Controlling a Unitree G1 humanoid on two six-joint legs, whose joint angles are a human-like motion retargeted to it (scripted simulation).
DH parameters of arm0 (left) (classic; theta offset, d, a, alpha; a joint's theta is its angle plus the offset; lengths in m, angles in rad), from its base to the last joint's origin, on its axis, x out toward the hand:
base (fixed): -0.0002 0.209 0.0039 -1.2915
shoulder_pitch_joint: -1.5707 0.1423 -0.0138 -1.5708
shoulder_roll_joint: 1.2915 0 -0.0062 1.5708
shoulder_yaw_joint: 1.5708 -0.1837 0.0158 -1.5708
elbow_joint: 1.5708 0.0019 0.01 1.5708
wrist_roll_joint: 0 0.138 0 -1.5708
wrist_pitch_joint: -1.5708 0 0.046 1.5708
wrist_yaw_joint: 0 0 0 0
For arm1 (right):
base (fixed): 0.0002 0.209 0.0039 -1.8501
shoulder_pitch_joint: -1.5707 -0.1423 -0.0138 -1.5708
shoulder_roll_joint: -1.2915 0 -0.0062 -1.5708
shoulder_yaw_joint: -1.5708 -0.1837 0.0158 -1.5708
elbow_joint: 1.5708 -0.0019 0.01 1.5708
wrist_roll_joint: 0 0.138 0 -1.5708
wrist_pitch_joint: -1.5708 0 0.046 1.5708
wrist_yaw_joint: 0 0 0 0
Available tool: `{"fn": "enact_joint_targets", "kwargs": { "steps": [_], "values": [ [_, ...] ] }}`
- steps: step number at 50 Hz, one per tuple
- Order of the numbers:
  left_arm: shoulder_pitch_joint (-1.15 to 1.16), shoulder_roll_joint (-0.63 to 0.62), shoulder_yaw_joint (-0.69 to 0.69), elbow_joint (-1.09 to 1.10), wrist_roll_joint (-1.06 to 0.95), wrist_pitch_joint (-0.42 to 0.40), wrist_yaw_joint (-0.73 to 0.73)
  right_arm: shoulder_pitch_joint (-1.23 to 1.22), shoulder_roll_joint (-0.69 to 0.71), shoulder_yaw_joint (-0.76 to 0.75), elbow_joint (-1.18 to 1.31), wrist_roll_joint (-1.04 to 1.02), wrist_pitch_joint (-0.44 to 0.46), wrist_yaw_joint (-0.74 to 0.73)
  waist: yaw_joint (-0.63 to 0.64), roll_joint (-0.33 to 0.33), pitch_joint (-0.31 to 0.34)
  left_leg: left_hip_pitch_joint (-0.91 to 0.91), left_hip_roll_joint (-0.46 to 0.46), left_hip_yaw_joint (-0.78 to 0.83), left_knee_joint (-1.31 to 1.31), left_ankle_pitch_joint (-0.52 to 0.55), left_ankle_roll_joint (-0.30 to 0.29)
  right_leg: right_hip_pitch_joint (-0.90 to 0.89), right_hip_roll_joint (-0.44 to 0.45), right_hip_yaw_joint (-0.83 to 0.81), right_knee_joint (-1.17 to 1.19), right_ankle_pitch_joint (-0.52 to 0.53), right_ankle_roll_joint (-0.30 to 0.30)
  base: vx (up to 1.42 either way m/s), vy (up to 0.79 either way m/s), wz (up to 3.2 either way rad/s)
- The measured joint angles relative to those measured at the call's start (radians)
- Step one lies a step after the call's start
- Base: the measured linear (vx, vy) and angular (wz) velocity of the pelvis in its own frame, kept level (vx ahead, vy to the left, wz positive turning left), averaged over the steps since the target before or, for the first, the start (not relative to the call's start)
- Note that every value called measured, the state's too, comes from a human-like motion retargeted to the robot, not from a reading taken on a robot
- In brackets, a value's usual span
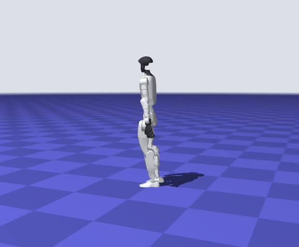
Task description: In place motions
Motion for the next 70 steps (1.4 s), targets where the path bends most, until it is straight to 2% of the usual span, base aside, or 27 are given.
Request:
{"fn": "enact_joint_targets", "kwargs": {
  "steps": [3,7,10,15,20,28,35,50,70],
  "values": [
    [0.036,0.004,0.063,0.03,-0.027,0.018,0.003,-0.033,-0.002,0.024,-0.078,-0.038,-0.047,0.039,0.043,0.001,0.016,0.004,0.008,0.03,-0.002,-0.003,-0.018,0.013,-0.025,-0.024,-0.046,0.027,0.037,-0.02,-0.16,-0.33],
    [0.082,0.004,0.145,0.039,-0.087,0.036,-0.016,-0.055,-0.008,0.057,-0.13,-0.041,-0.075,0.045,0.015,0.02,0.012,-0.014,0.031,0.013,-0.003,0.004,-0.04,-0.008,0.007,0.001,-0.019,0.02,-0.001,0.01,-0.14,0.33],
    [0.099,0.01,0.164,0.038,-0.136,0.045,-0.05,-0.051,-0.012,0.061,-0.112,-0.034,-0.08,0.033,-0.039,0.04,0.008,-0.025,0.048,-0.021,0.002,0.013,-0.053,0.002,0.02,-0.051,-0.017,0.017,-0.017,0.02,-0.13,0.86],
    [0.076,0.022,0.145,0.002,-0.099,0.056,-0.08,-0.007,-0.024,0.03,-0.004,0.035,-0.085,0.021,-0.059,0.045,-0.004,-0.031,0.061,-0.057,0.014,0.011,-0.069,0.032,0.024,-0.1,-0.035,0.017,-0.027,0.03,-0.11,0.64],
    [0.056,0.013,0.106,-0.103,-0.038,0.022,-0.126,0.018,-0.032,-0.002,0.12,0.093,-0.104,-0.008,-0.02,0.035,-0.014,-0.03,0.059,-0.062,0.016,0.009,-0.079,0.037,0.023,-0.109,-0.034,0.018,-0.042,0.04,-0.1,0.11],
    [0.029,-0.02,0.062,-0.165,-0.037,-0.013,-0.15,-0.002,-0.041,-0.014,0.21,0.092,-0.098,-0.025,-0.04,0.045,-0.043,-0.035,0.071,-0.069,0.013,0.008,-0.088,0.034,0.04,-0.117,-0.038,0.02,-0.053,0.0,-0.01,0.01],
    [0.028,-0.019,0.043,-0.152,-0.012,-0.022,-0.138,-0.017,-0.038,-0.02,0.236,0.116,-0.064,0.022,-0.048,0.048,-0.052,-0.027,0.074,-0.058,0.012,0.003,-0.087,0.031,0.047,-0.102,-0.036,0.023,-0.057,0.0,0.0,-0.03],
    [0.062,0.006,0.083,-0.052,-0.017,0.002,-0.089,0.019,-0.058,-0.052,0.333,0.088,-0.041,0.005,-0.062,0.063,-0.055,-0.02,0.074,-0.048,0.008,0.003,-0.083,0.027,0.051,-0.089,-0.033,0.026,-0.056,0.0,0.0,0.0],
    [0.054,-0.012,0.078,-0.078,-0.027,-0.001,-0.098,0.018,-0.05,-0.041,0.322,0.072,-0.034,0.008,-0.071,0.063,-0.056,-0.027,0.063,-0.044,-0.002,0.014,-0.08,0.009,0.043,-0.083,-0.028,0.033,-0.047,0.0,0.0,0.0]
  ]
}}
